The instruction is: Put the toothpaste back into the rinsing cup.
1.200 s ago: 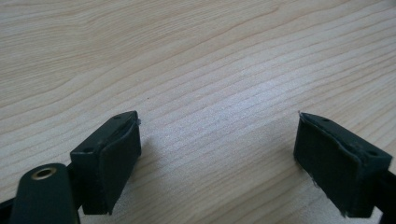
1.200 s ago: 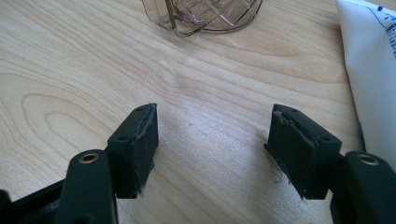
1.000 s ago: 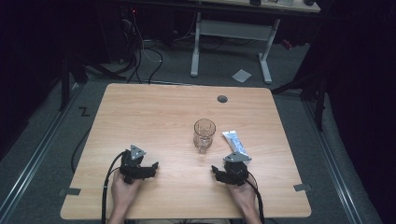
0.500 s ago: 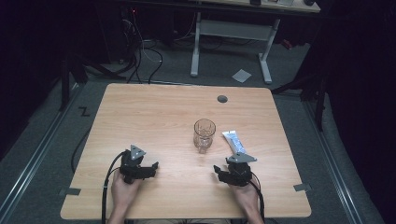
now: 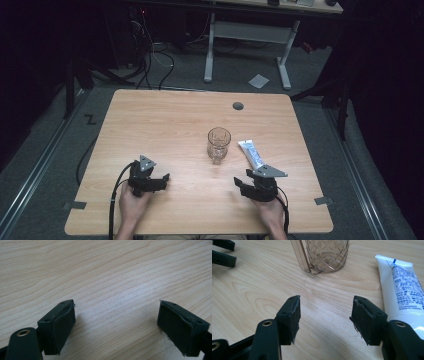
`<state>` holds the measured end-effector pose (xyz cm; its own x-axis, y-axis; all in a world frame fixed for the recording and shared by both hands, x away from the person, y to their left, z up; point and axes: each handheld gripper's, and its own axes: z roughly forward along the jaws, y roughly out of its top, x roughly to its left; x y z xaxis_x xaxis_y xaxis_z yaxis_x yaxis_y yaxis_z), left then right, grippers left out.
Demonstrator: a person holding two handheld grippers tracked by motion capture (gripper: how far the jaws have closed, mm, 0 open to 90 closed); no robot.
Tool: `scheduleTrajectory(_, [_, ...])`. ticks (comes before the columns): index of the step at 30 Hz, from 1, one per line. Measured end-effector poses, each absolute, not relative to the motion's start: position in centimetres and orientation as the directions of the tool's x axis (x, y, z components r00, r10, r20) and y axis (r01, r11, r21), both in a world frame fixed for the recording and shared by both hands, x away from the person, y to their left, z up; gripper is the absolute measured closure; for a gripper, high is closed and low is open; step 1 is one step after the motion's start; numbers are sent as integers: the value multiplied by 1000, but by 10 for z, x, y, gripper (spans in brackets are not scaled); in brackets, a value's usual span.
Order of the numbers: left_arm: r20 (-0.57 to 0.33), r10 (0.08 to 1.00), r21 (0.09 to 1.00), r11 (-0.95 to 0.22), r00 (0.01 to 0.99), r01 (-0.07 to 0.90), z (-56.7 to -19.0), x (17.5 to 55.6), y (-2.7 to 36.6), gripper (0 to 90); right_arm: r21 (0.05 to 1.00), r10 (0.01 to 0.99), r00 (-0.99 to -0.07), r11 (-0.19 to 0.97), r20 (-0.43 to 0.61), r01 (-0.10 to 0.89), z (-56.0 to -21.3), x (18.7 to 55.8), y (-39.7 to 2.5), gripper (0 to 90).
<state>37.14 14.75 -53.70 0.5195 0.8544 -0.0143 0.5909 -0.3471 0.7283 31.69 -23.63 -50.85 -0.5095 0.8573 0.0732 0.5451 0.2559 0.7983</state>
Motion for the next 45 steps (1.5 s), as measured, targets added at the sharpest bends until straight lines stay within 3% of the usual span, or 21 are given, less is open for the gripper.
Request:
scheduleTrajectory(14, [-16,854,728,-347,520,592,-537,371,148,152,821,856,-513,245,66,515,-501,308,-247,384])
scheduleTrajectory(24, [-15,854,728,-347,520,591,-537,371,148,152,854,899,-433,169,71,492,-496,302,-265,326])
scheduleTrajectory(39, [-15,854,728,-347,520,591,-537,371,148,152,836,917,-379,109,125,539,-494,305,-288,294])
scheduleTrajectory(45, [-16,854,728,-347,520,592,-537,371,148,152,828,922,-369,114,119,549,-493,312,-293,239])
